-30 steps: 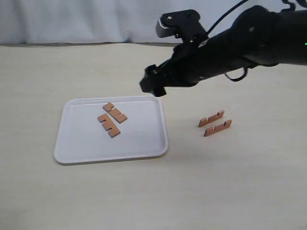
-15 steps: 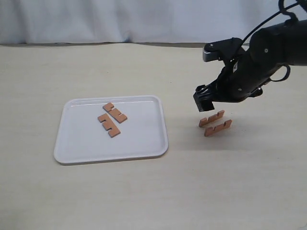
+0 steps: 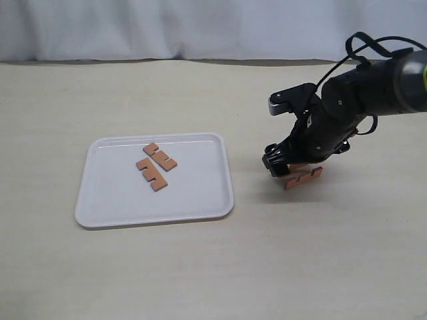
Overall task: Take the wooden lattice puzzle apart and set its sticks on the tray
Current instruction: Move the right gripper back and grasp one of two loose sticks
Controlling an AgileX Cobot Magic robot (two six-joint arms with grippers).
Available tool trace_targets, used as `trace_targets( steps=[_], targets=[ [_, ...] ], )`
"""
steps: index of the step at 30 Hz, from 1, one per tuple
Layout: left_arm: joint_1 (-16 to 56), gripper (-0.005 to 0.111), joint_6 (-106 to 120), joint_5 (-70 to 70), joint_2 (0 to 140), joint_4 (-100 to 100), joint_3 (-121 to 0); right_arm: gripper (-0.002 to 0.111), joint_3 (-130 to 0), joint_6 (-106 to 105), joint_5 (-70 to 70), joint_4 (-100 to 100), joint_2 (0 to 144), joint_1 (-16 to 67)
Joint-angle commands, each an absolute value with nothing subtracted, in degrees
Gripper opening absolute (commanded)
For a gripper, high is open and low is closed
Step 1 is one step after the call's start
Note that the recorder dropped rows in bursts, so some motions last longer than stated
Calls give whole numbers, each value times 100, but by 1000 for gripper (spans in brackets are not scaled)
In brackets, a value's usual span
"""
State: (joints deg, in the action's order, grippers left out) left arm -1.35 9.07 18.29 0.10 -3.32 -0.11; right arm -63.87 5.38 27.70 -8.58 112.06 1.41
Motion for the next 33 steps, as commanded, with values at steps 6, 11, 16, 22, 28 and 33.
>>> trace_targets(
  steps=[6, 11, 16, 22, 28, 33],
  targets=[
    [-124, 0, 913, 1770, 0, -317, 0, 90, -6372, 524, 2520, -952, 11368, 146],
    [-124, 0, 913, 1770, 0, -317, 0, 90, -6372, 513, 2498, -952, 11467, 146],
    [-124, 0, 913, 1770, 0, -317, 0, 74, -6372, 490, 2456, -990, 11530, 146],
    [-124, 0, 913, 1770, 0, -317, 0, 19, -6372, 490, 2456, -990, 11530, 146],
    [-124, 0, 913, 1770, 0, -317, 0, 4, -6398, 627, 2492, -970, 11365, 146],
    [-124, 0, 913, 1770, 0, -317, 0, 4, -6398, 907, 2492, -677, 10960, 146]
  ],
)
